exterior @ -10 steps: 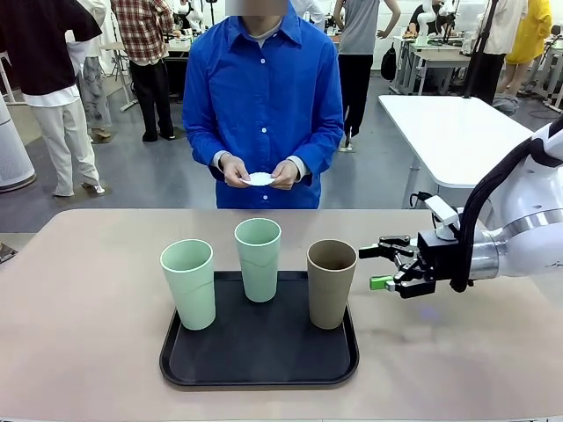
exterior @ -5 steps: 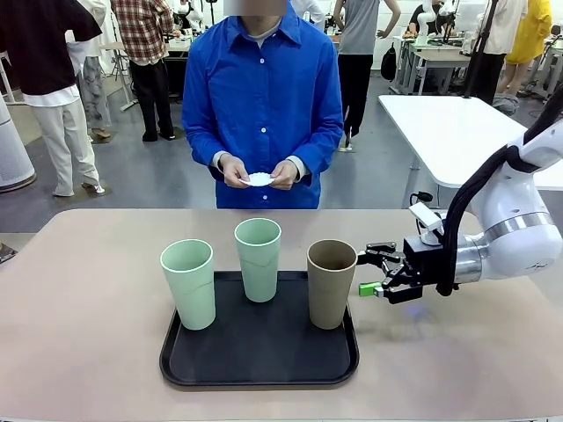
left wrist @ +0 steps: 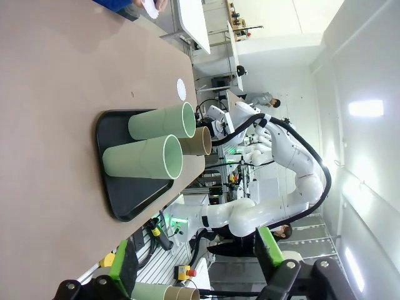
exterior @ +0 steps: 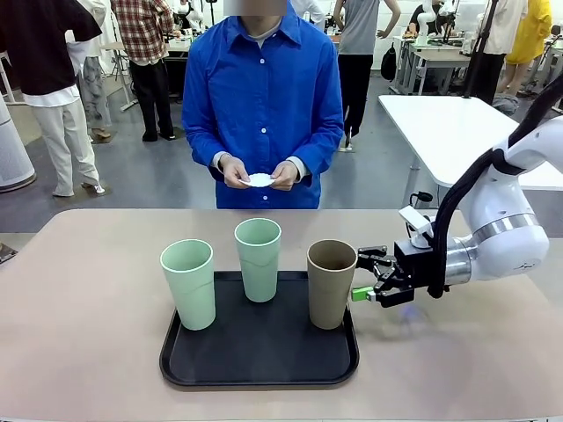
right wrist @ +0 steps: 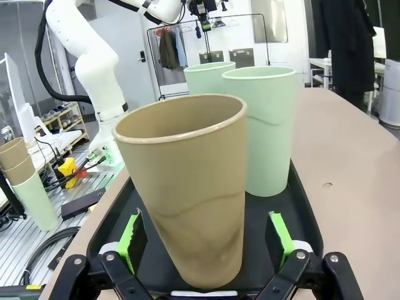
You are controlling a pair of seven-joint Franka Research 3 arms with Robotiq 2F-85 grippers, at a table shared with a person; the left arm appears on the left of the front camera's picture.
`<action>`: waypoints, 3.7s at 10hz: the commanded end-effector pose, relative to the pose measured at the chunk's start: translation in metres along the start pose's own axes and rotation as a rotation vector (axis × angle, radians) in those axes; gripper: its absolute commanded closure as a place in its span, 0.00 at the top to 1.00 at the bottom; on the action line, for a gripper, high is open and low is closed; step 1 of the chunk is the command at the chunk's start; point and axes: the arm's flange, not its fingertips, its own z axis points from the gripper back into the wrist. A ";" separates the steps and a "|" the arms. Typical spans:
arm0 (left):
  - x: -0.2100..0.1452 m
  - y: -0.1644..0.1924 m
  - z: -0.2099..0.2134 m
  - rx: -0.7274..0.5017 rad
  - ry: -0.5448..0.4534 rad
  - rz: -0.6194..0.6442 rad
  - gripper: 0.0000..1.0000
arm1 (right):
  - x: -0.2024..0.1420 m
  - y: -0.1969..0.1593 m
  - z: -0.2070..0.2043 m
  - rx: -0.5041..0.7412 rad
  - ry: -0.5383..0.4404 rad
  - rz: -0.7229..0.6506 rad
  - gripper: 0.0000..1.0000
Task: Place coasters on the table and set cups on them.
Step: Pick up one Reusable plastic cup and place it on a coaster set by the human.
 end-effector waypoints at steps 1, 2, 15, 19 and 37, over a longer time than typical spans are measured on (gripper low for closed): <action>0.000 -0.001 0.001 -0.012 -0.002 -0.009 1.00 | -0.001 -0.009 -0.005 -0.003 0.027 -0.031 1.00; 0.000 -0.001 0.001 -0.012 -0.002 -0.009 1.00 | -0.002 -0.009 -0.005 -0.001 0.028 -0.031 1.00; 0.000 -0.001 0.001 -0.012 -0.002 -0.009 1.00 | -0.005 -0.018 -0.029 0.050 0.047 -0.065 1.00; 0.000 -0.001 0.001 -0.012 -0.002 -0.009 1.00 | -0.006 -0.017 -0.038 0.091 0.052 -0.060 1.00; 0.000 -0.001 0.001 -0.012 -0.002 -0.009 1.00 | 0.127 0.023 -0.003 -0.063 -0.015 -0.074 0.00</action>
